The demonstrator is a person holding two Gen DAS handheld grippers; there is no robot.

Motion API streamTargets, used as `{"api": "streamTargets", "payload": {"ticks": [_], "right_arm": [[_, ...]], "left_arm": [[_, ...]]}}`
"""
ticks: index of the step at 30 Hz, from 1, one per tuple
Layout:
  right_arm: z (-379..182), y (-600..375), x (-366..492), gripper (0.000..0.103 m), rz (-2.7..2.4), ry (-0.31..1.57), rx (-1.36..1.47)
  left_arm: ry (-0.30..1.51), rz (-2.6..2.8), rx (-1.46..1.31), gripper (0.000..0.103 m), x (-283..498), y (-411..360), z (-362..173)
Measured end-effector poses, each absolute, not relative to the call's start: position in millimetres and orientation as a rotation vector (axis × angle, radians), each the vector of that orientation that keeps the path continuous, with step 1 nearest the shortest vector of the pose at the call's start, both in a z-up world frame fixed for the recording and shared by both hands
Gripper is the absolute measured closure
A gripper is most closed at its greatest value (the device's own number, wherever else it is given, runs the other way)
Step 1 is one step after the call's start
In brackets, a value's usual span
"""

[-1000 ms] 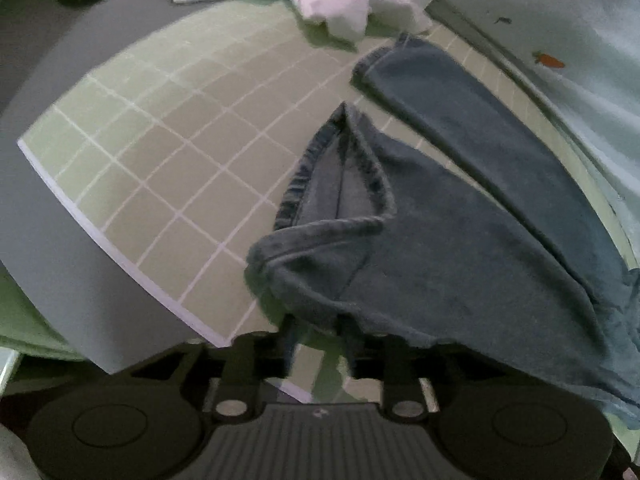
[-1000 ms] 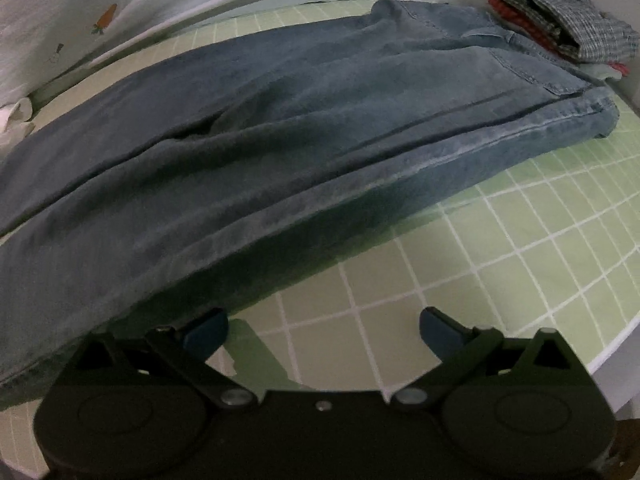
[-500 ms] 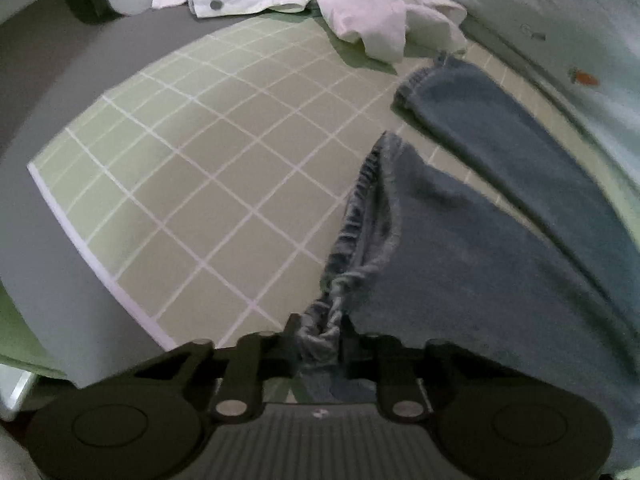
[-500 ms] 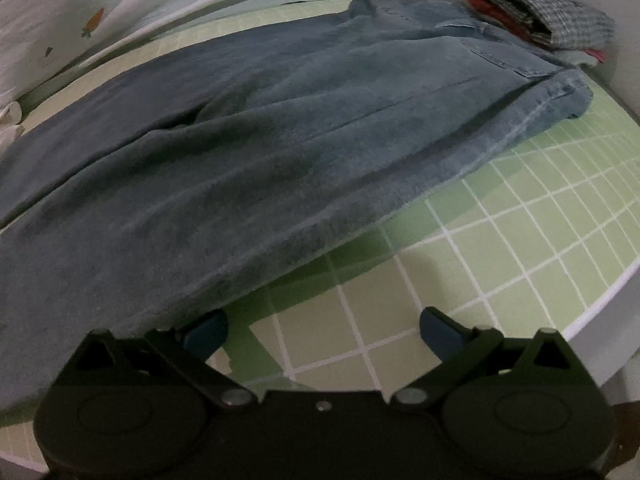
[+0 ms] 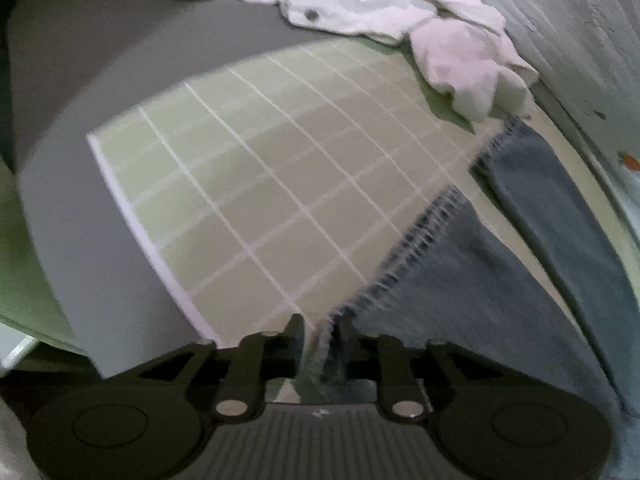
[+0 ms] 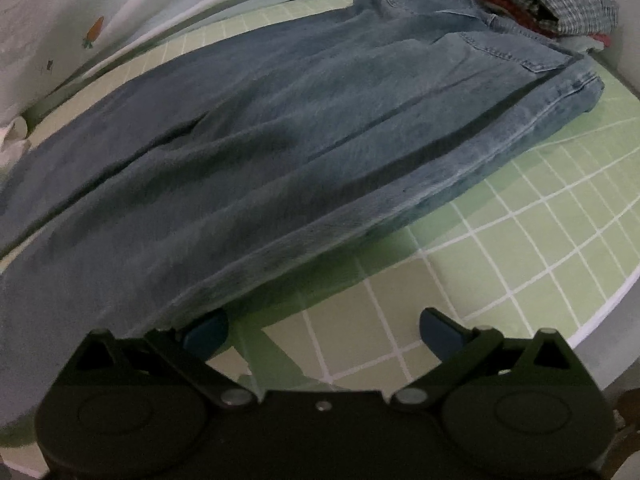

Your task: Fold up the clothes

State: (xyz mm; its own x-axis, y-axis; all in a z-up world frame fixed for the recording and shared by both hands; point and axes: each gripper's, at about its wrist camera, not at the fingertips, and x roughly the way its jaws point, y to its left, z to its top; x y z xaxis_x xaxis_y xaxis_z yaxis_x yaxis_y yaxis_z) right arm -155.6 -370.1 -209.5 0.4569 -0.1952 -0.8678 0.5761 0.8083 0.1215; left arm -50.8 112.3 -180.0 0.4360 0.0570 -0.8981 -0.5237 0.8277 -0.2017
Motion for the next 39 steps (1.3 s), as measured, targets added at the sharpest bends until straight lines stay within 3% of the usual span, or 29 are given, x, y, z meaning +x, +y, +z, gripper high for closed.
{"api": "streamTargets", "payload": {"ticks": [4,12,19,25,29,31,32,34,35,37,39], "right_arm": [[-207,-389,-158,0.000,-0.511,0.970,0.480],[-203,-466,-187,0.000,-0.737,0.879,0.632],[-194,-577,-223,0.000,-0.841,0.740,0.792],[-186,-677,-229,0.000,-0.822,0.540,0.878],[-201,-733,-213,0.001,-0.842,0.541,0.934],[-209,-754,-206,0.008,-0.820,0.532,0.949],[-209,-756,-204,0.030,-0.799,0.519,0.923],[-209,-765,-202,0.048,-0.734,0.537,0.923],[-208,-765,-206,0.063,-0.717,0.528,0.909],[-204,-763,-217,0.075,-0.681,0.517,0.861],[-191,-755,-231,0.079,-0.674,0.511,0.805]], "left_arm": [[1.030,0.410,-0.573,0.037,-54,121,-171],[0.884,0.282,-0.391,0.013,-52,46,-124],[0.762,0.106,-0.289,0.004,-59,-65,-87],[0.735,0.004,-0.206,0.003,-82,-155,-65],[0.731,-0.006,-0.175,0.003,-104,-196,-57],[0.731,-0.001,-0.159,0.003,-114,-210,-55],[0.735,0.004,-0.153,0.003,-118,-217,-54],[0.744,0.015,-0.150,0.003,-124,-230,-54],[0.750,0.017,-0.153,0.003,-125,-236,-55],[0.771,0.018,-0.162,0.003,-124,-248,-58],[0.786,0.003,-0.166,0.003,-125,-260,-59]]}}
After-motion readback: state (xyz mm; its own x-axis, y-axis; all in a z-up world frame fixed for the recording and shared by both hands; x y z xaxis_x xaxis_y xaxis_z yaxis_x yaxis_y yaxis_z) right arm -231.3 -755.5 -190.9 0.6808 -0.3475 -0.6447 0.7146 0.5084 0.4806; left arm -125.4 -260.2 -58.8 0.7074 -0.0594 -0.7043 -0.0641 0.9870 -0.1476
